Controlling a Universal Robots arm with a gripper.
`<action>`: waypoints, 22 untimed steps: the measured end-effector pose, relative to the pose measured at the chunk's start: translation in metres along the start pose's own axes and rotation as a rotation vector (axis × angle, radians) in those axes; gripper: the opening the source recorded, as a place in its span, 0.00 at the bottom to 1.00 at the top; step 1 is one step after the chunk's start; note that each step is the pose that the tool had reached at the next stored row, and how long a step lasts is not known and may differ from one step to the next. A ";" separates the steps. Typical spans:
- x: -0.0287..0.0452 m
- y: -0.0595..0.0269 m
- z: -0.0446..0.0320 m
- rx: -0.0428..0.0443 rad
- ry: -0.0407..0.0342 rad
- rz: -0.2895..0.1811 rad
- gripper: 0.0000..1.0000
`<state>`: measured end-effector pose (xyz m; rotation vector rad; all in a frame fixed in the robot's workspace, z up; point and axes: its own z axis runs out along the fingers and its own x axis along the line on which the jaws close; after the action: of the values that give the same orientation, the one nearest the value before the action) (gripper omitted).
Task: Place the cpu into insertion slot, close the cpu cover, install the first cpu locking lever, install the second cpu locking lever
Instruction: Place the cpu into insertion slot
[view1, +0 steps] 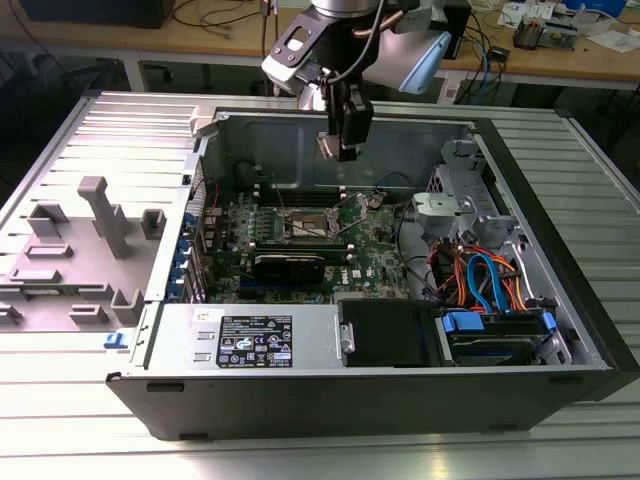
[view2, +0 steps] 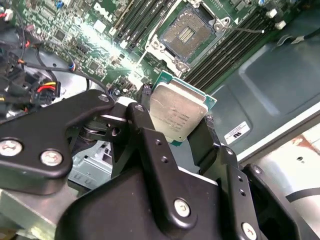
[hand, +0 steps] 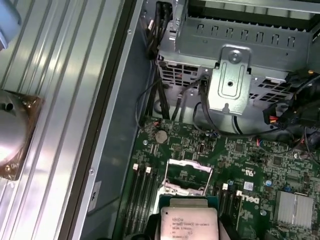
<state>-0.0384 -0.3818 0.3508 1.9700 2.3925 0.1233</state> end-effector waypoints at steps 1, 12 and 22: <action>0.0000 -0.0001 0.0007 0.0011 -0.0006 0.009 0.55; -0.0006 -0.0011 0.0074 0.0095 -0.0043 0.073 0.55; -0.0015 -0.0015 0.0094 0.0095 -0.0042 0.073 0.55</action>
<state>-0.0388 -0.3832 0.3412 2.0605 2.3233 0.1101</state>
